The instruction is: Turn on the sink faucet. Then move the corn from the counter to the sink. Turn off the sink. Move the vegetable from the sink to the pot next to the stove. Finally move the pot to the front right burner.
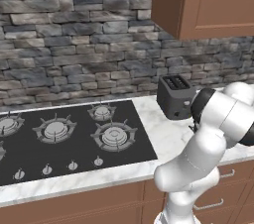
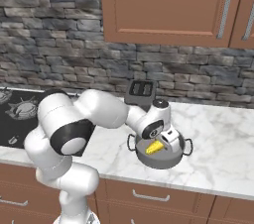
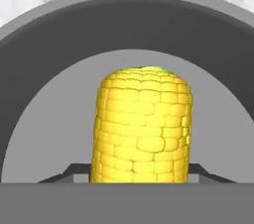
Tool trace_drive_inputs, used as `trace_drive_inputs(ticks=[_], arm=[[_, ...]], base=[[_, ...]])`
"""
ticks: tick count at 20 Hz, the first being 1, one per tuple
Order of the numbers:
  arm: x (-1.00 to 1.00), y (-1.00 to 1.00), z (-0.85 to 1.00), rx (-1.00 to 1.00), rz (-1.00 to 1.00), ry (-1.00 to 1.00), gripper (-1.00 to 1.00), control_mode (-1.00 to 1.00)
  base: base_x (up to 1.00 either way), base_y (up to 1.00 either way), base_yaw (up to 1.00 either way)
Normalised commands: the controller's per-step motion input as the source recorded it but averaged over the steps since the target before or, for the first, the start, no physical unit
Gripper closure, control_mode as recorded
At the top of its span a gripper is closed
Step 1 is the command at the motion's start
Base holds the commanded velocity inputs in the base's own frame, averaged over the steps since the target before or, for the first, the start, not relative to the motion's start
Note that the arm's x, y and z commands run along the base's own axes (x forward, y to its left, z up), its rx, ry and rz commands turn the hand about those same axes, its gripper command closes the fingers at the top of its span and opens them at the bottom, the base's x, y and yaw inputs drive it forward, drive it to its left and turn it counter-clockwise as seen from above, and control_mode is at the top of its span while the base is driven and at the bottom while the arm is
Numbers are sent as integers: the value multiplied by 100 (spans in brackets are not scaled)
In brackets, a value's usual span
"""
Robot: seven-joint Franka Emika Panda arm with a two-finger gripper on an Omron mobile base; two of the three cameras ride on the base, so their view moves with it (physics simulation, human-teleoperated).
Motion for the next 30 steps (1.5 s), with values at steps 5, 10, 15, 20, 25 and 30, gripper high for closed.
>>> trace_drive_inputs(ticks=[5,10,15,20,25,30], arm=[[1,-3,8,0,0,0,-100,-100],[-9,9,45,-2,0,-1,-100,-100],[-29,48,30,-12,4,1,-100,-100],[-43,48,8,-17,13,7,-100,-100],[-36,52,18,-15,13,12,-100,-100],[-27,54,19,-13,14,13,-100,-100]], base=[[0,0,0],[0,0,0],[0,0,0],[0,0,0],[0,0,0],[0,0,0]])
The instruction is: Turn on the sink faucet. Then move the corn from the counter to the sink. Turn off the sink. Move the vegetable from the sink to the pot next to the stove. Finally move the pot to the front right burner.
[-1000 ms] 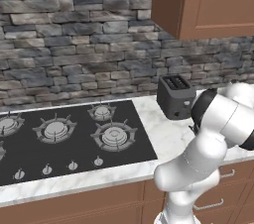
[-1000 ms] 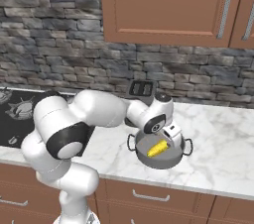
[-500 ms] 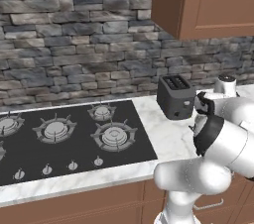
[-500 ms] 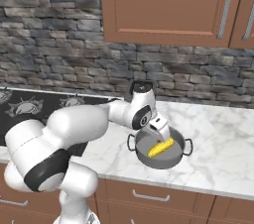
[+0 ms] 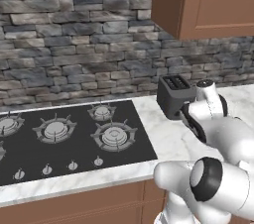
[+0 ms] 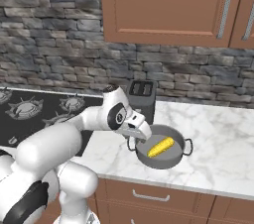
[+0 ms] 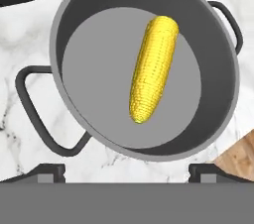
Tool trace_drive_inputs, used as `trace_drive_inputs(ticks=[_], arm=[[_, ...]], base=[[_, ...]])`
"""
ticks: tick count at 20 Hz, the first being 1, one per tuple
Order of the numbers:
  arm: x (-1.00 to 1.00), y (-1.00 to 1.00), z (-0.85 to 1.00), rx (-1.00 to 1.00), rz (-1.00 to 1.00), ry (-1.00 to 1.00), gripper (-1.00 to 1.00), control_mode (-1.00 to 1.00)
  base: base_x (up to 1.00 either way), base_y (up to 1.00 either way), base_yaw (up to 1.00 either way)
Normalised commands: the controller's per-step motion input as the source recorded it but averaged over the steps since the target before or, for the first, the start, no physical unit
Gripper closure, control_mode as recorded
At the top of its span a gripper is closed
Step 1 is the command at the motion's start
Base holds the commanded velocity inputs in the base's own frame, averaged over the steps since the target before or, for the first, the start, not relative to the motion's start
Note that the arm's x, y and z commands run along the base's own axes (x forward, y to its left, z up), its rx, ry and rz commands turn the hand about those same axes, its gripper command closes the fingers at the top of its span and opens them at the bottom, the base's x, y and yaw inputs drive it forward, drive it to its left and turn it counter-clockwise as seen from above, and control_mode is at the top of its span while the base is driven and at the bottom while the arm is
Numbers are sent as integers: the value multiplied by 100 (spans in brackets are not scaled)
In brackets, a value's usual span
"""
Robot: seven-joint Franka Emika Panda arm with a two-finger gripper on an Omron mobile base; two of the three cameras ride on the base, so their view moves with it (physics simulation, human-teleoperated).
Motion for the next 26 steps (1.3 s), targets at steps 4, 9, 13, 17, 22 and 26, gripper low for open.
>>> trace_drive_inputs(ticks=[4,9,13,17,22,26], arm=[[-23,50,10,-11,14,13,-100,-100],[18,13,-4,-4,15,7,-100,-100],[51,0,-22,0,11,5,-100,-100],[39,1,-23,0,4,3,-100,-100],[26,0,-17,0,0,6,-100,-100],[10,-6,-18,0,0,4,-100,-100]], base=[[0,0,0],[0,0,0],[0,0,0],[0,0,0],[0,0,0],[0,0,0]])
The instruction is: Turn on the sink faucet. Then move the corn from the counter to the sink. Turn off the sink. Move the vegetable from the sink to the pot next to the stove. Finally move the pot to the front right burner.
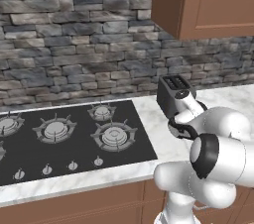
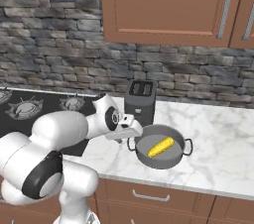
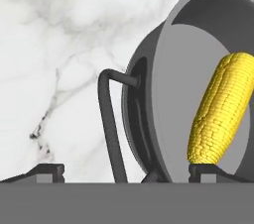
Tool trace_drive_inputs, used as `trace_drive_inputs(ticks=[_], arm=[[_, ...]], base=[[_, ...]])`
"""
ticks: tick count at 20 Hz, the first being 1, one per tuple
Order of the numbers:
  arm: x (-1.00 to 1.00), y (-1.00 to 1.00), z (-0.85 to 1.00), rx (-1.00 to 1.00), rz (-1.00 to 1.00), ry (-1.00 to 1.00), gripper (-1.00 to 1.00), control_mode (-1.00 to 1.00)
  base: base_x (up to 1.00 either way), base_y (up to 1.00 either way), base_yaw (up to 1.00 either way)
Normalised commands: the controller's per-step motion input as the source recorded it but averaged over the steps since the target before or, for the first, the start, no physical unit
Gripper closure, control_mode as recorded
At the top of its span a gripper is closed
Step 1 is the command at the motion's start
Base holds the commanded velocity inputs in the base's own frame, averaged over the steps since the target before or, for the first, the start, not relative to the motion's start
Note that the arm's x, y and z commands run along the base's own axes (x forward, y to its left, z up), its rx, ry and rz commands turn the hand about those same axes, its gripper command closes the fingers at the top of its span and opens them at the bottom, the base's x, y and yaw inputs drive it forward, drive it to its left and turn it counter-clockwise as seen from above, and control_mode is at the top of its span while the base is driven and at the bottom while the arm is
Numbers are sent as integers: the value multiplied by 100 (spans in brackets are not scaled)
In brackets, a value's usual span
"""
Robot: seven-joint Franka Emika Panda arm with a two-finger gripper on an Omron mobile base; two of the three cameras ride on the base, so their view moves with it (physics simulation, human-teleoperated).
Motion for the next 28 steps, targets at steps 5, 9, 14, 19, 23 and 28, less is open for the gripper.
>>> trace_drive_inputs(ticks=[5,9,14,19,23,28], arm=[[0,-27,-10,0,0,0,-100,-100],[2,-19,-25,-1,0,0,-100,-100],[7,-1,-21,-1,0,0,-100,-100],[1,0,-7,0,0,0,100,-100],[-2,0,3,0,0,0,100,-100],[-22,53,38,-4,2,-2,100,-100]], base=[[0,0,0],[0,0,0],[0,0,0],[0,0,0],[0,0,0],[0,0,0]])
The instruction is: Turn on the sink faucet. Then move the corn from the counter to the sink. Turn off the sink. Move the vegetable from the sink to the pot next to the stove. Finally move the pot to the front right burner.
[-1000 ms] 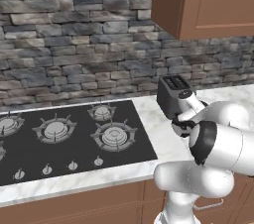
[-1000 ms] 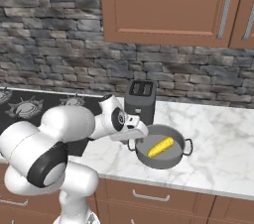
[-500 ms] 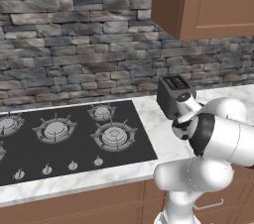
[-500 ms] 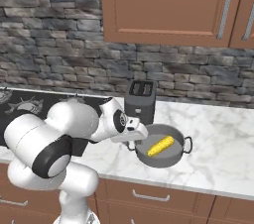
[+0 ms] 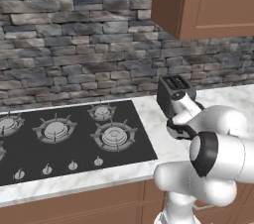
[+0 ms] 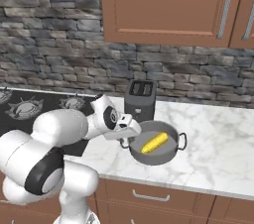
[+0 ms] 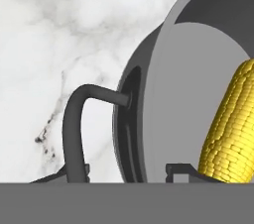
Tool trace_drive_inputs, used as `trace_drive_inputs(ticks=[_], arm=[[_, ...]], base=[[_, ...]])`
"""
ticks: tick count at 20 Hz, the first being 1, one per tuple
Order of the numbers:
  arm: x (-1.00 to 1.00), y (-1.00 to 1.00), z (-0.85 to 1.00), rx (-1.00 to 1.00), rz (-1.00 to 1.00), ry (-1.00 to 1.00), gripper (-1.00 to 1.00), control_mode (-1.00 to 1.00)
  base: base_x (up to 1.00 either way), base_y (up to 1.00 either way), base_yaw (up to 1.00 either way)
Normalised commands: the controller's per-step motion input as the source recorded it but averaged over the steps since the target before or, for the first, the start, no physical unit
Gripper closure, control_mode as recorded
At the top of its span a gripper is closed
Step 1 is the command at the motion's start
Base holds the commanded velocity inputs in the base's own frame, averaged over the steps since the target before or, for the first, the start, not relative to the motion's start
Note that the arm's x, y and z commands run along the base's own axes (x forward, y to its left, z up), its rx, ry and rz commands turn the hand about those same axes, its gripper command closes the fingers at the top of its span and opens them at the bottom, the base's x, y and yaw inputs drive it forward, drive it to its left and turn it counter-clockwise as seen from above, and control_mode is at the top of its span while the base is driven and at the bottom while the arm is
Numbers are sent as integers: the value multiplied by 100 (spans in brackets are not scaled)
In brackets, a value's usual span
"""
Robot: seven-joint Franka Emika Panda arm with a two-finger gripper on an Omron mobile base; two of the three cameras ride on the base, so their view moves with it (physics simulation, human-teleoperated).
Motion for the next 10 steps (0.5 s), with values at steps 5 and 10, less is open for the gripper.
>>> trace_drive_inputs(ticks=[5,10], arm=[[-23,89,47,-5,8,0,100,-100],[-3,100,25,-2,13,5,100,-100]], base=[[0,0,0],[0,0,0]])
